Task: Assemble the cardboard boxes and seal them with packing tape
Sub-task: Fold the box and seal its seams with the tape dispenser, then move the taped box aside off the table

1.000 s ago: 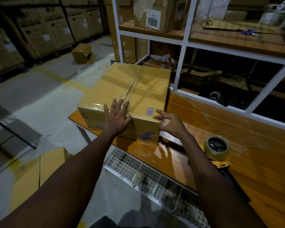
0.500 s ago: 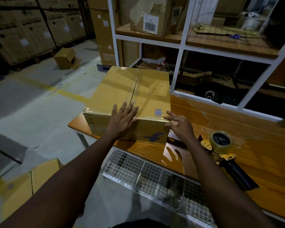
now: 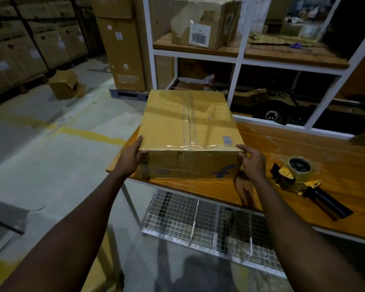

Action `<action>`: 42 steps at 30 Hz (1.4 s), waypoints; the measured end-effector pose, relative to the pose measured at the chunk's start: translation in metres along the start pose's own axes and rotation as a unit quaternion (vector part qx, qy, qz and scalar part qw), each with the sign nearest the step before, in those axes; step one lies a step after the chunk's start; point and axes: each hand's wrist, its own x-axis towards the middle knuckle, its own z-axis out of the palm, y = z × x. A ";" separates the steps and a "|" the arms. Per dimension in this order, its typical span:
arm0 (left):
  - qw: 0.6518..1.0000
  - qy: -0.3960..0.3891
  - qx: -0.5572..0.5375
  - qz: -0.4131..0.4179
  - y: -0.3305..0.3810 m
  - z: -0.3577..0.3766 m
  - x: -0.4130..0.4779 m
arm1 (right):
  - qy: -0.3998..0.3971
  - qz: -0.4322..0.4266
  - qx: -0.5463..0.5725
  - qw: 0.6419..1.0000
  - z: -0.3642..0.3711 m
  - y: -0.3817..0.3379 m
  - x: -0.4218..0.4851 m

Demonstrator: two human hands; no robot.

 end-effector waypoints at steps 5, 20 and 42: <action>0.993 0.069 -0.088 -0.021 0.000 0.004 -0.015 | 0.051 0.048 -0.033 0.997 0.026 -0.030 -0.030; 0.983 0.104 -0.134 -0.076 0.039 0.057 -0.031 | -0.014 0.074 -0.053 0.996 0.043 -0.034 -0.030; 0.942 0.249 -0.224 -0.030 0.185 0.081 -0.105 | 0.215 0.032 0.025 0.976 -0.094 -0.015 -0.108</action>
